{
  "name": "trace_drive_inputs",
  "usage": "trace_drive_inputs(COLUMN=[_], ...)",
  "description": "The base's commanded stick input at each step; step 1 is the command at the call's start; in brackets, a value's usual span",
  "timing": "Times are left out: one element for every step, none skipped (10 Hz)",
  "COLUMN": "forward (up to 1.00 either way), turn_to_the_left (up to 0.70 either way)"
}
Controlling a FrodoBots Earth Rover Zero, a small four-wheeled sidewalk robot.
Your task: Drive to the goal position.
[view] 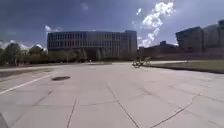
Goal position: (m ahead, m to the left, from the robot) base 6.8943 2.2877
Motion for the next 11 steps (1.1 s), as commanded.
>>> trace_drive_inputs(forward=[0.85, 0.85, 0.85, 0.85, 0.85, 0.85, 0.85, 0.85, 0.85, 0.85, 0.85], turn_to_the_left=[0.01, 0.01, 0.01, 0.01, 0.01, 0.01, 0.01, 0.01, 0.01, -0.33, -0.33])
